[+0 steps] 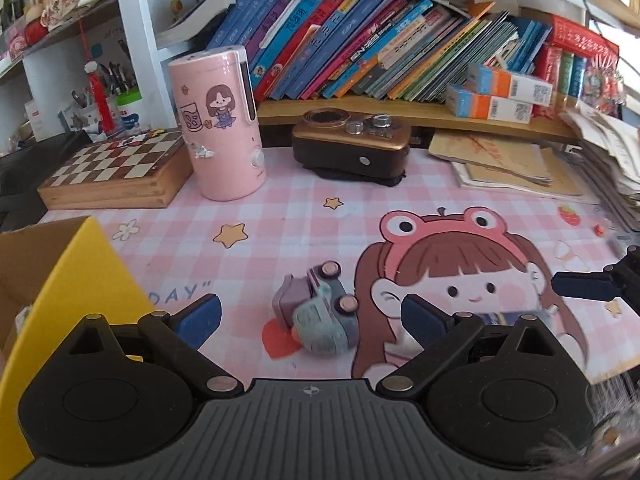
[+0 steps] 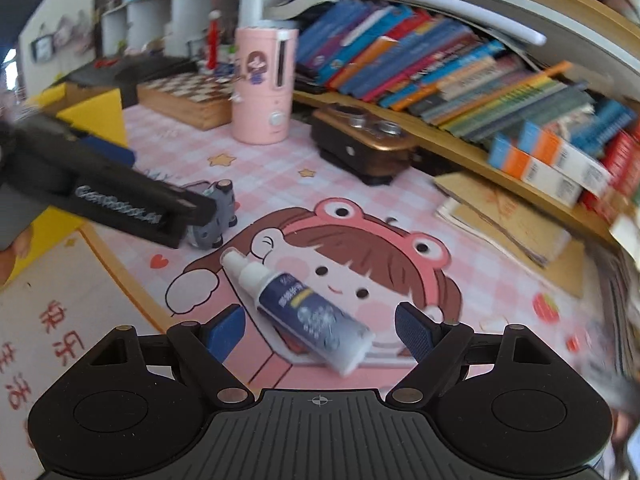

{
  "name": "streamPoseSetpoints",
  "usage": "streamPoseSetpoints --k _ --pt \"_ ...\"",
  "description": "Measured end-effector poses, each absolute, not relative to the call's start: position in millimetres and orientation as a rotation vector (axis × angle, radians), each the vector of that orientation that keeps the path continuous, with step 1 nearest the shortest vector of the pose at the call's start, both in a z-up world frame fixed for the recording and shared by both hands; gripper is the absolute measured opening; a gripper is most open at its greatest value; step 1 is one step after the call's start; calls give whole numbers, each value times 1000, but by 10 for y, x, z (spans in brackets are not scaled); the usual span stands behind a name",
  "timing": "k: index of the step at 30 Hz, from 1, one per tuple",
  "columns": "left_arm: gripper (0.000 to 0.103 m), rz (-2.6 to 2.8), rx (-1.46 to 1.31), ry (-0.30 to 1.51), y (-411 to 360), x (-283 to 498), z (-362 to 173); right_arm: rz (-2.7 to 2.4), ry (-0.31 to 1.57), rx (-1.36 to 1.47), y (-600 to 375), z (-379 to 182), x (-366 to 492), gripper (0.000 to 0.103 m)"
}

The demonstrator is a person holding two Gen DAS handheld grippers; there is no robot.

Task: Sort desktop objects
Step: 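Grasp the grey toy truck with the left gripper while the right gripper grasps the white spray bottle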

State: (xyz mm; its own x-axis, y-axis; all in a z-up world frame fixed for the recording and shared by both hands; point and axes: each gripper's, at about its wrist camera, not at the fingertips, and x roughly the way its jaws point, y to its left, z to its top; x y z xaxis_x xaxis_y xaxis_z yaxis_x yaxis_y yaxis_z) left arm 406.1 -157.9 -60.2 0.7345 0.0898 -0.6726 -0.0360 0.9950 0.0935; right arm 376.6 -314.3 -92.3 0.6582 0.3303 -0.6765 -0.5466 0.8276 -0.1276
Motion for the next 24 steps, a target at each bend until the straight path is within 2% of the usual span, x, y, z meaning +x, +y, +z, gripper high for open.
streamPoseSetpoints --k 2,7,9,14,22,24 --pt "98 68 74 753 -1571 4153 -655 529 702 -353 -3086 -962 3826 83" --pt "90 70 44 806 -1539 4352 -797 589 699 -388 -3002 -979 3905 71" --pt "85 62 42 821 -1549 4413 -837 603 709 -390 -2976 -985 3951 67" --pt "65 31 35 852 -1573 4504 -915 642 764 -406 -2935 -1052 4049 53" --pt "57 25 21 867 -1558 4551 -963 654 787 -384 -2978 -1068 4083 48" --pt "52 19 20 865 -1548 4561 -960 659 795 -375 -2977 -1065 4087 43"
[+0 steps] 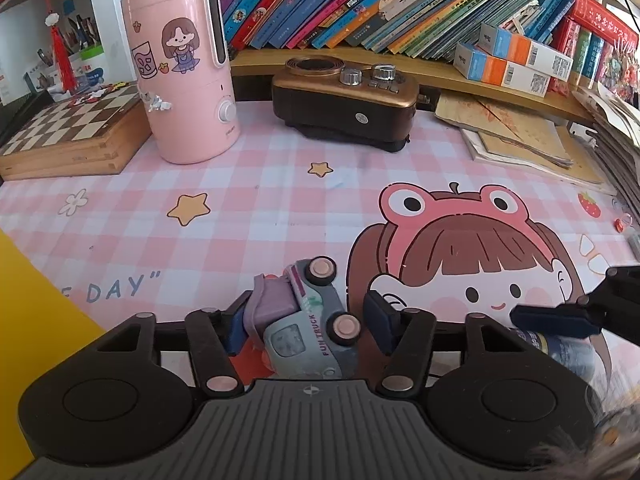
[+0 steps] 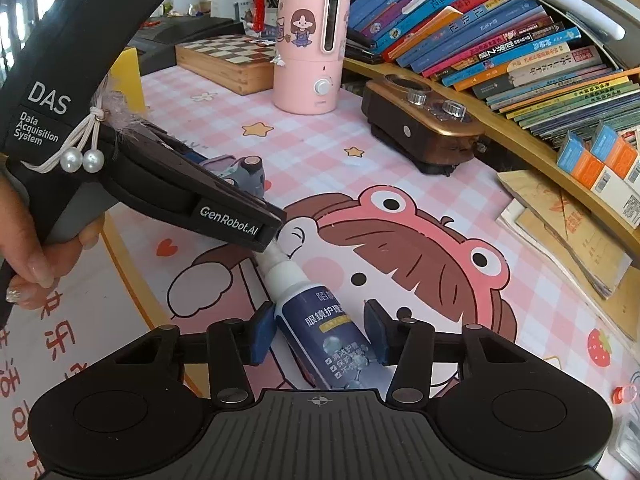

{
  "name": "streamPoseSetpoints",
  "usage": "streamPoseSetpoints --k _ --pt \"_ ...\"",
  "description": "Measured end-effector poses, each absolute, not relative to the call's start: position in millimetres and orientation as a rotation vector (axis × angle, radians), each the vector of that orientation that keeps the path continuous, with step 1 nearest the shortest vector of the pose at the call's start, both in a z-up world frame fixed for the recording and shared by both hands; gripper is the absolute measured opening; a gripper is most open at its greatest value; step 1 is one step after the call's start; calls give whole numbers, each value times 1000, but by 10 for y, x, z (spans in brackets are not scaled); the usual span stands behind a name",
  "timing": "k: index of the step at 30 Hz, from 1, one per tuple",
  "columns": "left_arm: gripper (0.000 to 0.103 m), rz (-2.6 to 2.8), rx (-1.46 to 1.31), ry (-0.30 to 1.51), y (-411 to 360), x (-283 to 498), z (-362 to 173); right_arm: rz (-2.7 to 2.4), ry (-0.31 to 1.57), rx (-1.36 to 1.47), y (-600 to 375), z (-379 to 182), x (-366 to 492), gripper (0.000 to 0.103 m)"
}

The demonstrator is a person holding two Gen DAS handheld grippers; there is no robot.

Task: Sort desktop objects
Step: 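Grasp the grey toy truck with the left gripper while the right gripper grasps the white spray bottle, then lift and carry the truck with the left gripper while the right gripper carries the bottle toward the box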

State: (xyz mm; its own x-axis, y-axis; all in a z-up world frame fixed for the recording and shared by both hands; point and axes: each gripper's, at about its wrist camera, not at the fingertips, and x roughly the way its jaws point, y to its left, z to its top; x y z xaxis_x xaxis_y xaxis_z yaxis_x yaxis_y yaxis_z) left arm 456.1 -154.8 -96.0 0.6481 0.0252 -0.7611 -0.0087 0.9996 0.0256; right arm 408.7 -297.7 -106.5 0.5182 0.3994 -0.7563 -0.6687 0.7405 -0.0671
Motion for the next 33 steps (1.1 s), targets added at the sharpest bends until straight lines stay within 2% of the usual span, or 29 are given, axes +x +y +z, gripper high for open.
streamPoseSetpoints --k 1,3,6,12,22,33 --pt "46 13 16 865 -1543 4565 -957 662 802 -372 -2976 -1063 4083 42" --pt "45 9 12 869 -1540 4575 -949 669 821 -367 -2974 -1052 4080 36" --pt "44 3 13 871 -1530 4565 -946 661 859 -349 -2996 -1033 4053 33" --pt "43 -12 -5 864 -1504 4455 -856 603 917 -292 -3079 -1017 4014 33" --pt "43 -51 -92 774 -1411 3859 -382 533 893 -262 -3087 -1018 3949 33" --pt "43 -44 -153 683 -1265 3123 -5 455 823 -100 -3259 -642 3518 33"
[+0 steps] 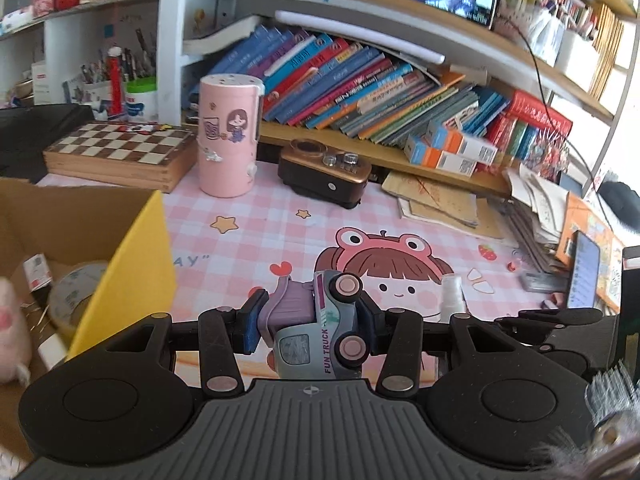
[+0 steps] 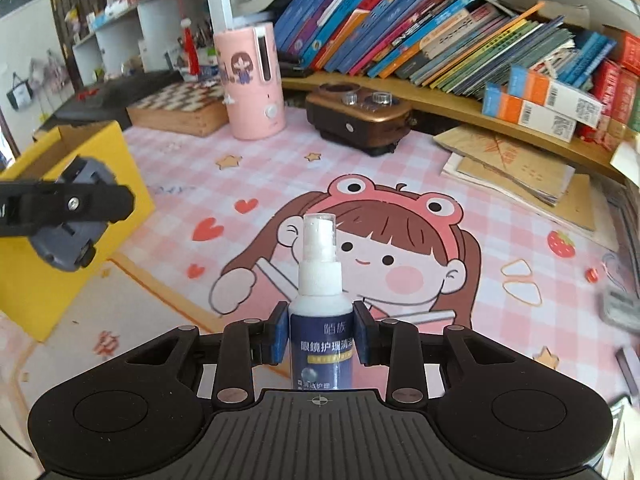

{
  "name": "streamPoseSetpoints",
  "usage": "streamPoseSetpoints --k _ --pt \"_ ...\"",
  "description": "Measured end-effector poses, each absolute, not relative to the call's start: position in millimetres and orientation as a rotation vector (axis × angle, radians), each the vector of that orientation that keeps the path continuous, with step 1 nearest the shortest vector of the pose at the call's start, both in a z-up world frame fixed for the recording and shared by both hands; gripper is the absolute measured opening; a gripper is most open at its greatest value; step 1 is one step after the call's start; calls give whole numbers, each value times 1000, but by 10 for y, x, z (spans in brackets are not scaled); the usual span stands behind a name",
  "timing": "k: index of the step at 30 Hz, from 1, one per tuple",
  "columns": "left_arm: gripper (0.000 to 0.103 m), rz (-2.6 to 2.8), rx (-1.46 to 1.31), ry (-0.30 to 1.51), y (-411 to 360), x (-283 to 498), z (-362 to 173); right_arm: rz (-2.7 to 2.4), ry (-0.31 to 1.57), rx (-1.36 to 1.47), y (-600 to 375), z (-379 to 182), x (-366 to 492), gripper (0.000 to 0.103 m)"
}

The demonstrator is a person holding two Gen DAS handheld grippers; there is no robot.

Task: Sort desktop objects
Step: 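Lift and carry the truck with the left gripper while the right gripper carries the bottle toward the box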

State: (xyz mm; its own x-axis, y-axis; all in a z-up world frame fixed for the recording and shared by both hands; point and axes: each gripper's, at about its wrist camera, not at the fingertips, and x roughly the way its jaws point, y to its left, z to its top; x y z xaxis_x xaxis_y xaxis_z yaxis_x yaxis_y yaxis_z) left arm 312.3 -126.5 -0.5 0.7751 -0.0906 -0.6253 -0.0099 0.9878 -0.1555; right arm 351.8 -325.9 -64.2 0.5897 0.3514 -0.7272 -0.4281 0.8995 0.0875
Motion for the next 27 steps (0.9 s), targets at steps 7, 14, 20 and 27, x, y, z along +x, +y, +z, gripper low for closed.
streamPoseSetpoints --k 7,14,20,27 --pt "43 -36 -121 643 -1231 2712 101 433 784 -20 -3362 -401 3206 33" --pt "43 -56 -121 645 -1196 2414 114 426 792 30 -3373 -293 2894 33" --pt "43 -93 -132 631 -1130 2195 149 412 777 49 -3331 -157 2560 33" --pt "43 -143 -122 614 -967 1951 194 410 767 58 -3119 -29 2176 33"
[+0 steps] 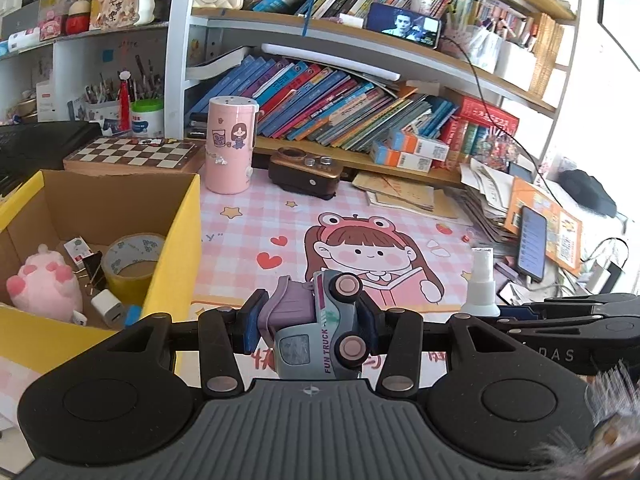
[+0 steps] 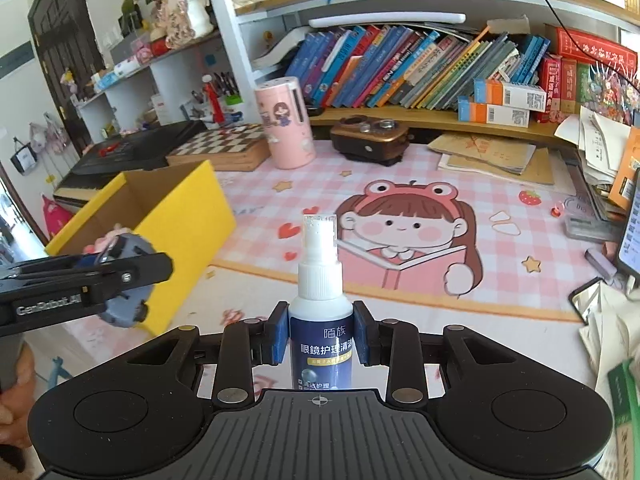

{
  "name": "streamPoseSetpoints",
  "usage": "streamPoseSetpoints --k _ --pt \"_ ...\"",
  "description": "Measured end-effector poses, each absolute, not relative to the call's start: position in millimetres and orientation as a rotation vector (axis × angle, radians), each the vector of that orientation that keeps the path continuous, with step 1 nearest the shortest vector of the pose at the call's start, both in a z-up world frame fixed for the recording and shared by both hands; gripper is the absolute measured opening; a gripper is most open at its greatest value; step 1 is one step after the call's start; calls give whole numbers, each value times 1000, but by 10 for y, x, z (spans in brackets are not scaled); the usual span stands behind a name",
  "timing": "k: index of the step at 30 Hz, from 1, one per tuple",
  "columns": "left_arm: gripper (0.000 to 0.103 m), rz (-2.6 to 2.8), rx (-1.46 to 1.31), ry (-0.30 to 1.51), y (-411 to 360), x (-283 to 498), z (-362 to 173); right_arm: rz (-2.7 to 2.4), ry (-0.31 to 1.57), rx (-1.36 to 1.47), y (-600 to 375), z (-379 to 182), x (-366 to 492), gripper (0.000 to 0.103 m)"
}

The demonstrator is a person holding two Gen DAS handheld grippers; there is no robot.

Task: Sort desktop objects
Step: 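Lift and carry the truck with the left gripper while the right gripper carries the bottle toward the box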

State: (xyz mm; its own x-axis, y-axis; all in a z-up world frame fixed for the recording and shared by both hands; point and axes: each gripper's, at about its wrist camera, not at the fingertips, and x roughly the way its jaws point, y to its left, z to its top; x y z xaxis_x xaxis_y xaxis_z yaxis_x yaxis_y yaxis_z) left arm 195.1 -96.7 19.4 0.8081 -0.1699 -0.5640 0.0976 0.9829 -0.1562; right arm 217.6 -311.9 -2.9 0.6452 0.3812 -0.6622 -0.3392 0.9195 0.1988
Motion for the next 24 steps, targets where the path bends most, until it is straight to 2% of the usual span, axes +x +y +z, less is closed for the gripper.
streamPoseSetpoints --k 24 --pt "43 -211 -161 667 188 898 60 396 806 39 -1873 -66 1012 33"
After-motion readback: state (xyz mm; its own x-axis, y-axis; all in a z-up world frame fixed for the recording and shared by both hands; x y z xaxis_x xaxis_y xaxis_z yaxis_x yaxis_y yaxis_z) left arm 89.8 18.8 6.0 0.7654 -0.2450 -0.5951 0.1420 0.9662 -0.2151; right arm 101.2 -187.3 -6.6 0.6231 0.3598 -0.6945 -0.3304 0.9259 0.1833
